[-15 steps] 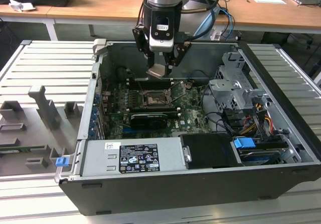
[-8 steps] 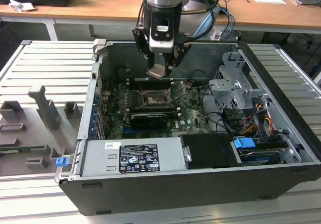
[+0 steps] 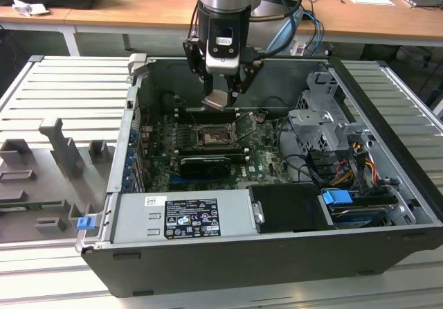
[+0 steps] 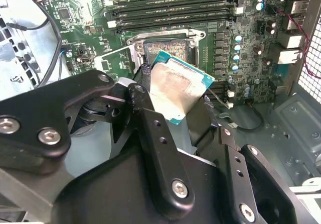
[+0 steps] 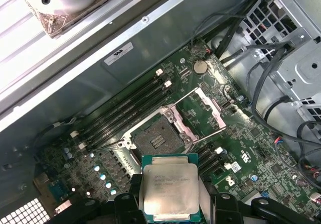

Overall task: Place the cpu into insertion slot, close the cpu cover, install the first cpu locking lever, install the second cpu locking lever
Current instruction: 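Place the cpu into insertion slot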

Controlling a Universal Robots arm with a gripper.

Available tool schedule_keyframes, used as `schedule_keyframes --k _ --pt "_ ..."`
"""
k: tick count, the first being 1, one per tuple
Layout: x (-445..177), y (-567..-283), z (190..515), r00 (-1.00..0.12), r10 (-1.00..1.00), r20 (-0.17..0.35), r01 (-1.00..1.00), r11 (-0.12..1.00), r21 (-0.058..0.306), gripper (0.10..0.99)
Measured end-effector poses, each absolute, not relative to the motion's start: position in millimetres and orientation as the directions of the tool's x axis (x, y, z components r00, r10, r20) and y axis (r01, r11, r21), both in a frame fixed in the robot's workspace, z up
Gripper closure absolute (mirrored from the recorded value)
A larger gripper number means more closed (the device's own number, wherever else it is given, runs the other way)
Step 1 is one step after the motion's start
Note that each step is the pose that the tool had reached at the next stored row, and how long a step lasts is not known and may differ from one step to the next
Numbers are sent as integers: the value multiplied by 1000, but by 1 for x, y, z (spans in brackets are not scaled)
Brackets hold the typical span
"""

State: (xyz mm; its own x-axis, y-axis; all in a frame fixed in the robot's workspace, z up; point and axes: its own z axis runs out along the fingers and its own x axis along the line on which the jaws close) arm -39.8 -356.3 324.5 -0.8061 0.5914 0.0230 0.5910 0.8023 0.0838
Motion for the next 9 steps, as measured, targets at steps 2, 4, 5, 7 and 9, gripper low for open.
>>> schedule_keyframes --k 2,4,5,7,9 --pt "-40 -356 324 -806 591 23 591 802 84 557" --pt "-40 -356 324 -805 593 23 592 801 84 557" --pt "-40 -356 324 -804 594 23 594 800 84 557" --pt "-40 -356 323 -800 600 23 599 796 84 557" --pt "-40 -356 323 -780 626 23 625 776 84 557"
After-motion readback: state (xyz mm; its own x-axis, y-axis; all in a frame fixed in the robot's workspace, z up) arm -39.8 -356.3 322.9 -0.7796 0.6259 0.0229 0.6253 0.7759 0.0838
